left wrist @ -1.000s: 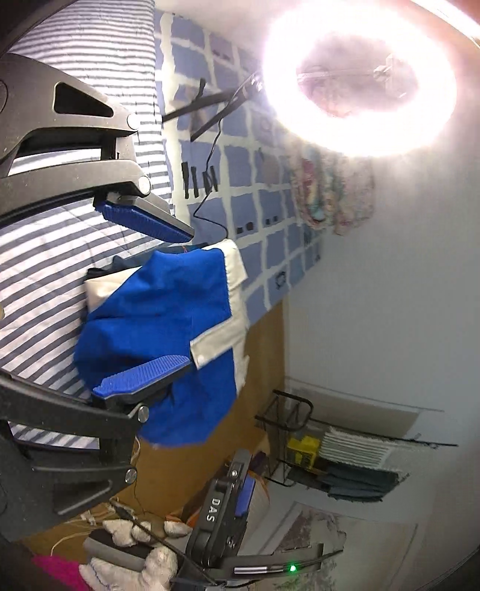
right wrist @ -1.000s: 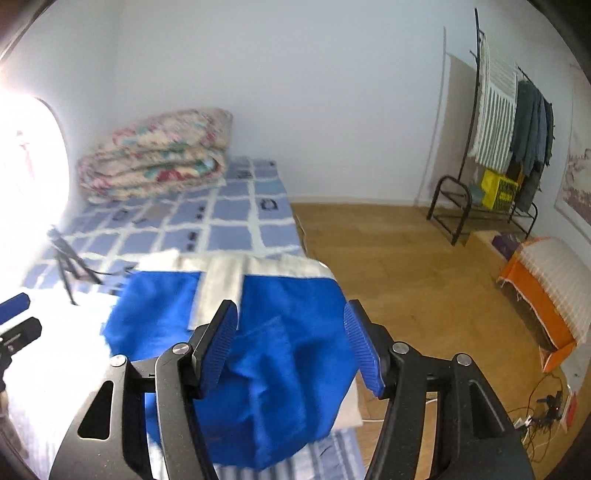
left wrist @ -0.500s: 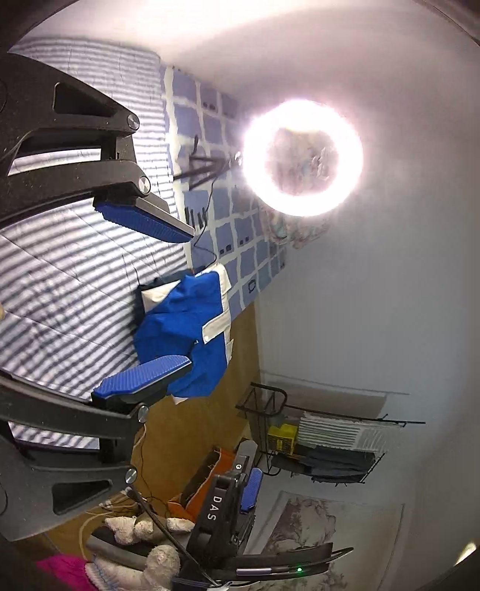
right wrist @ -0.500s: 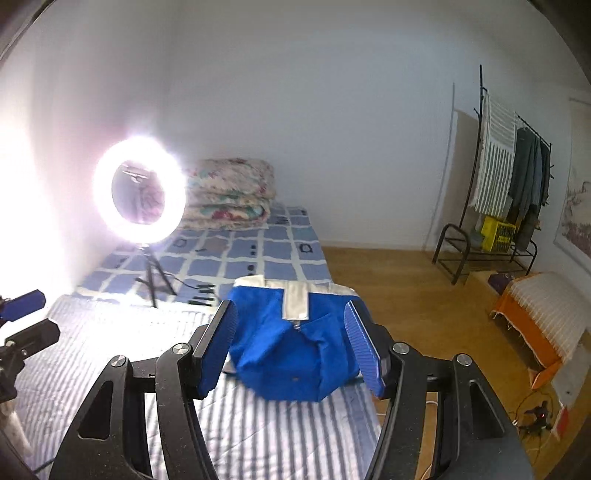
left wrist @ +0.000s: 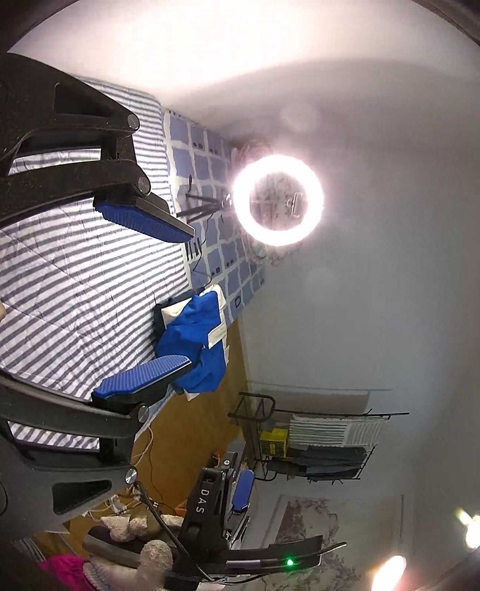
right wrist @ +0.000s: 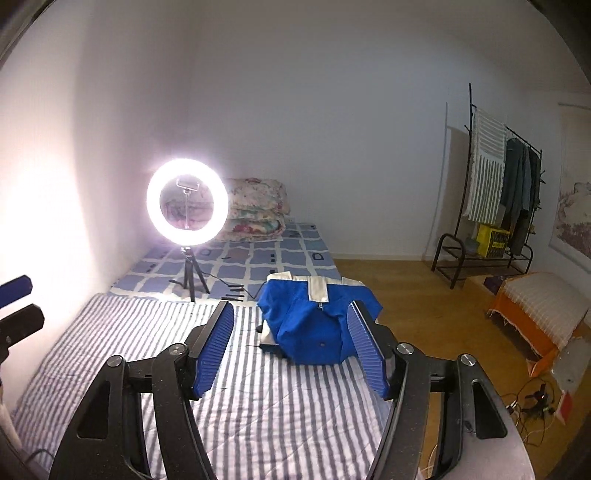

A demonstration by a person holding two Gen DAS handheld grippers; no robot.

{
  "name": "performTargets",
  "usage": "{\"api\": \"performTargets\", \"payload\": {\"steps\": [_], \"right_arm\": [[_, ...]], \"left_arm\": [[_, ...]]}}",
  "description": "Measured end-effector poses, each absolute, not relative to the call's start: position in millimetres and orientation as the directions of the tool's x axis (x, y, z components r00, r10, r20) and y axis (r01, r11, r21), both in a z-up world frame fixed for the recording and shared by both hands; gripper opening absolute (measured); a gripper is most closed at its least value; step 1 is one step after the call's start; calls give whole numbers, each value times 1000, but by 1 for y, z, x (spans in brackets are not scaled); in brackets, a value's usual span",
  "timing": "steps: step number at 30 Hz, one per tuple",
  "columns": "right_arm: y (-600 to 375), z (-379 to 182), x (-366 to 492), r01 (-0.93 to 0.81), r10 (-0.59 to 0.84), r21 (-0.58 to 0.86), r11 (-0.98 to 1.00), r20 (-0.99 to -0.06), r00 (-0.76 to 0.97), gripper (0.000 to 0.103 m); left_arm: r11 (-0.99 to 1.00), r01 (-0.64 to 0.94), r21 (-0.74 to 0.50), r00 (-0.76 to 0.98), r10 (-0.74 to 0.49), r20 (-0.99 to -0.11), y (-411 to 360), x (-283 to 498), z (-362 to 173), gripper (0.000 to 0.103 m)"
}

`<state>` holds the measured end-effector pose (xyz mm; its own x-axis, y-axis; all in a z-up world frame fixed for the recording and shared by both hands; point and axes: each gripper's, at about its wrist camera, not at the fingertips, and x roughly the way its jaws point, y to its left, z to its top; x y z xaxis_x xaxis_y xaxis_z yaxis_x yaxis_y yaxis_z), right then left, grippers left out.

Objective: Fold large clothes

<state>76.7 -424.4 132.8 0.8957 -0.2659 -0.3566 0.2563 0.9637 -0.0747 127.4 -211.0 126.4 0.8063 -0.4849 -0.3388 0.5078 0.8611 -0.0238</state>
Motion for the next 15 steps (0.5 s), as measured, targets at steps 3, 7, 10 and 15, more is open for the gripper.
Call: {"api": "performTargets", "payload": {"steps": [3, 7, 10, 15], "right_arm": [[-416, 129, 65, 261, -269, -72, 963, -342, 900, 69], [-406, 122, 56, 258, -269, -78, 963, -340, 901, 70], [-402, 116, 52, 263, -273, -76, 962, -345, 898, 70], [-391, 105, 51, 266, -280, -89, 960, -361, 890, 70]], "left_arm": [[865, 502, -19, 812, -479, -333, -208, 115, 122, 66], [867, 497, -40, 811, -480, -333, -205, 107, 115, 66], [866, 499, -27, 811, -477, -339, -207, 104, 111, 66], [871, 491, -24, 813, -468, -348, -210, 102, 102, 66]]}}
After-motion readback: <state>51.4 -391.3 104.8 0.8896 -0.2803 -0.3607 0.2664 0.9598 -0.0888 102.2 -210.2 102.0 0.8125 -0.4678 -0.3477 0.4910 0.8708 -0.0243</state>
